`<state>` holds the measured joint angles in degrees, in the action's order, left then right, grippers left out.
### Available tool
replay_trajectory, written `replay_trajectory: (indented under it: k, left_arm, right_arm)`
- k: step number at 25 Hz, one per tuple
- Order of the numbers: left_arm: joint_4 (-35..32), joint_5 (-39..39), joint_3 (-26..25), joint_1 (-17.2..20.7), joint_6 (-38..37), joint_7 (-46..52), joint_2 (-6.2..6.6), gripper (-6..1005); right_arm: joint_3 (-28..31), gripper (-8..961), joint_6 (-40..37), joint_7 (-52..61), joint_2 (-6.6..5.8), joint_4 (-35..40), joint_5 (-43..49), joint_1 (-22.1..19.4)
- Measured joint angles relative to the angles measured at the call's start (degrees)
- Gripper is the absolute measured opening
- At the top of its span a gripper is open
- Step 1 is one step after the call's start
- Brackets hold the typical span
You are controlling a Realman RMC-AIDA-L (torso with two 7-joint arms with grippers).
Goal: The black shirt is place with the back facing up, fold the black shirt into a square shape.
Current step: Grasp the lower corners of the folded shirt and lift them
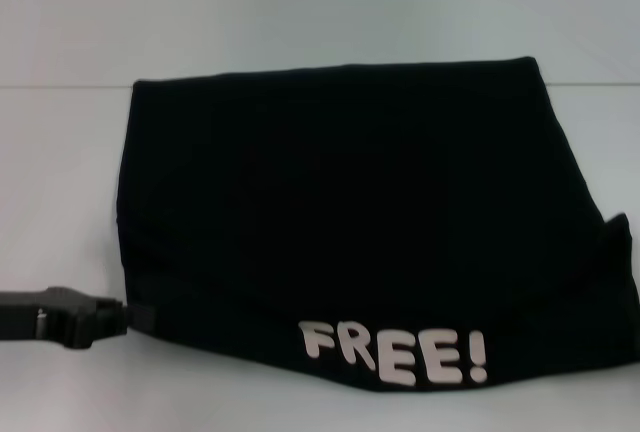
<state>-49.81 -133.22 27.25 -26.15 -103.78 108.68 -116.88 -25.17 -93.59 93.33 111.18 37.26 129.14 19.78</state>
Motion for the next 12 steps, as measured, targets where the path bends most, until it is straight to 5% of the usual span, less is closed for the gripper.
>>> replay_trajectory:
  k: [12]
  left_arm:
    - [0.1,-2.7,-1.5,1.6,-8.2,-3.0,-0.03,-1]
  right_arm:
    - [2.8,36,-8.0,-3.0,-0.58,2.0,0.4,-5.2]
